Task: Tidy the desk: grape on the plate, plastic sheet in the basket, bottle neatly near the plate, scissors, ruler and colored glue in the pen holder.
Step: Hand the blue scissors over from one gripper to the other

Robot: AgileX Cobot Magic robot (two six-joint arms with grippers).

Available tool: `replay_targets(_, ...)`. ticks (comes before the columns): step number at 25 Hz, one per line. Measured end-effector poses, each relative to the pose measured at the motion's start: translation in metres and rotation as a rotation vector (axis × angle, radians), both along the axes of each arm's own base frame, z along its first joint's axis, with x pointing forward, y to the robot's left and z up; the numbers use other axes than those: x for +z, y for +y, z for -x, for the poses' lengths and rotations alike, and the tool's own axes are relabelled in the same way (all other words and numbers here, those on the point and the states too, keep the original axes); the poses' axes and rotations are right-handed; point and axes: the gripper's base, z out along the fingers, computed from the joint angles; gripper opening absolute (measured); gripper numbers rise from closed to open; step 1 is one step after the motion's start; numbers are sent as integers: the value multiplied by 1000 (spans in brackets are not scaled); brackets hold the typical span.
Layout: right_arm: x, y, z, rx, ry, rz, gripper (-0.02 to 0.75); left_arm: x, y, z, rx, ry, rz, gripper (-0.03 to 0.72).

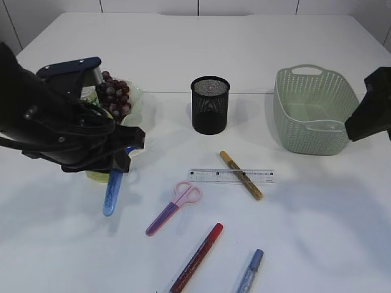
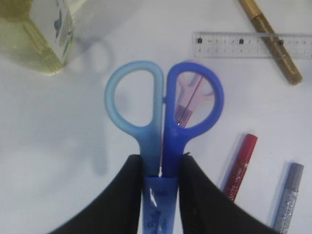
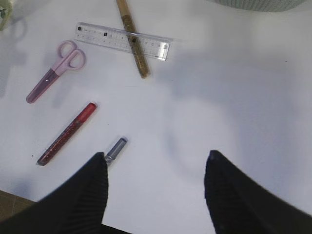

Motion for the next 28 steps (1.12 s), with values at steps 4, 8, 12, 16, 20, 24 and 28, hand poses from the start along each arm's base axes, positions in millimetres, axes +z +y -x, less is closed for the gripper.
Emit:
replay_targets(4,1,3,1,16,2,-34,489,11,1,1,-2,-48,33,167)
replay_targets(8,2,7,0,32,-9,-67,489,19,1,2,-10,-89,57,167)
replay_targets(12,5,12,-1,52,-35,-135,489,25,2,3,-38,-127,62,167)
replay_targets(16,9,18,-3,72,-68,-198,489,30,2,4,-48,-154,72,167)
replay_targets(20,9,21,-6,88,-75,-230,489,35,1,4,-46,-176,100,167)
replay_targets(24,5,25,-11,108,-60,-262,489,39,-6,9,-92,-204,109,167)
replay_targets(28,1,27,-14,118,-50,-273,489,42,-18,17,-144,-225,128,167)
